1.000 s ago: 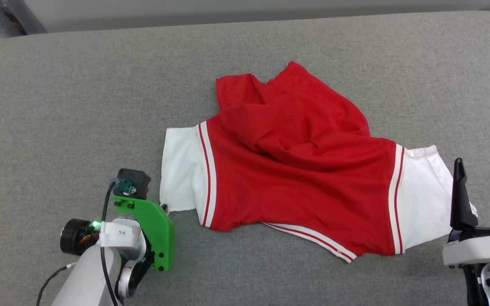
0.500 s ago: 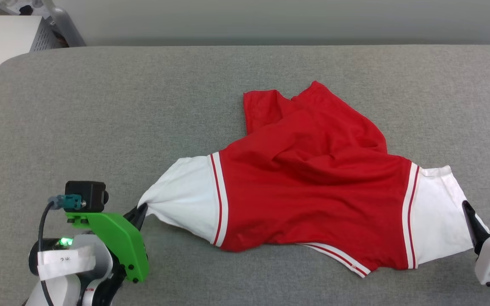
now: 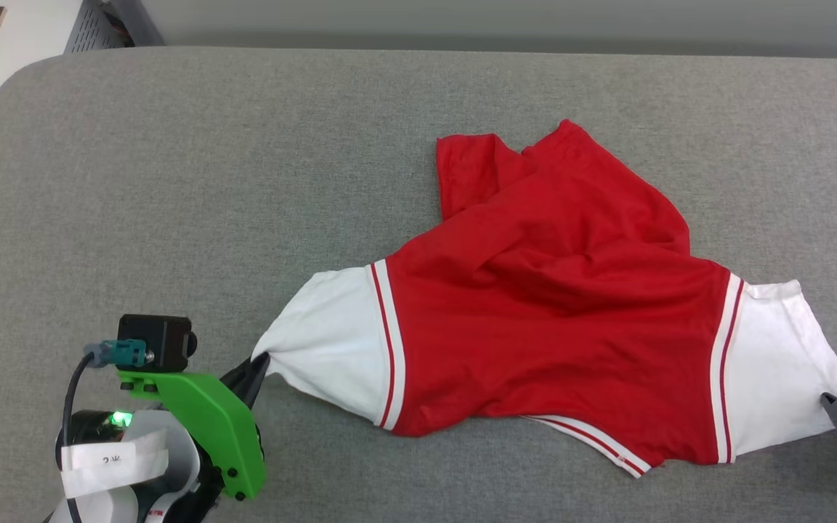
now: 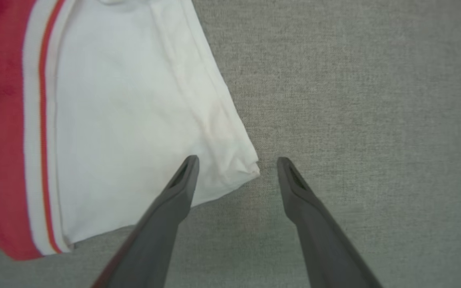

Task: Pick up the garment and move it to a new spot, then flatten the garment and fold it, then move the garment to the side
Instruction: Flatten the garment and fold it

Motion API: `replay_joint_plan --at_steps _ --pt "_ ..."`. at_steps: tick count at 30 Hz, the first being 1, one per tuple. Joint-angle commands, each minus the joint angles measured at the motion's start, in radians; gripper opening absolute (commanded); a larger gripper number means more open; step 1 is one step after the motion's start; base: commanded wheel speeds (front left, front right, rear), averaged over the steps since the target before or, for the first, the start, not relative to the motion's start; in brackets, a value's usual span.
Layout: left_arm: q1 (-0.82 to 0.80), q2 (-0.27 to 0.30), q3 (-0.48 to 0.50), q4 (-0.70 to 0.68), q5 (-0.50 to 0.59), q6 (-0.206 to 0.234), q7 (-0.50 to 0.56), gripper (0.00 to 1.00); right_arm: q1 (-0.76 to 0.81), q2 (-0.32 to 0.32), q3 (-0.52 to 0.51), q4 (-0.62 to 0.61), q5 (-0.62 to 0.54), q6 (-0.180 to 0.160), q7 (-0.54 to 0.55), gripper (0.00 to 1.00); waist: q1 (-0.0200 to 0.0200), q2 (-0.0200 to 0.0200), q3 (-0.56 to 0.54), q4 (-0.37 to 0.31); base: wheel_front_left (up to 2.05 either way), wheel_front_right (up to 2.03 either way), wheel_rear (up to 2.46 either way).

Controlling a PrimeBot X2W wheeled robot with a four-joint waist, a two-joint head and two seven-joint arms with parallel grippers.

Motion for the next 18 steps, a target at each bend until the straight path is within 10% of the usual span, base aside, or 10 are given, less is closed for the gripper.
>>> replay_joint_plan --at_steps 1,11,15,18 --pt "0.006 0.007 -0.004 -0.007 0.000 0.003 0.005 0.00 -0.018 0.011 0.003 0.011 -0.011 -0.001 0.008 1.00 0.0000 0.0000 0.013 0.009 0.00 0.00 0.00" --pt "-0.015 0.012 -0.006 -0.001 -0.007 -0.004 0.001 0.00 -0.019 0.031 0.044 0.094 -0.031 -0.001 0.016 1.00 0.0000 0.0000 0.054 0.018 0.00 0.00 0.00" --pt "-0.024 0.017 -0.001 0.014 -0.009 -0.006 -0.003 0.00 -0.016 0.034 0.060 0.109 -0.022 -0.001 0.018 0.00 0.0000 0.0000 0.048 0.016 0.00 0.00 0.00" --pt "-0.026 0.016 0.004 0.022 -0.015 -0.009 -0.015 0.00 -0.020 0.026 0.056 0.098 -0.014 -0.001 -0.005 0.00 0.0000 0.0000 0.029 0.012 0.00 0.00 0.00"
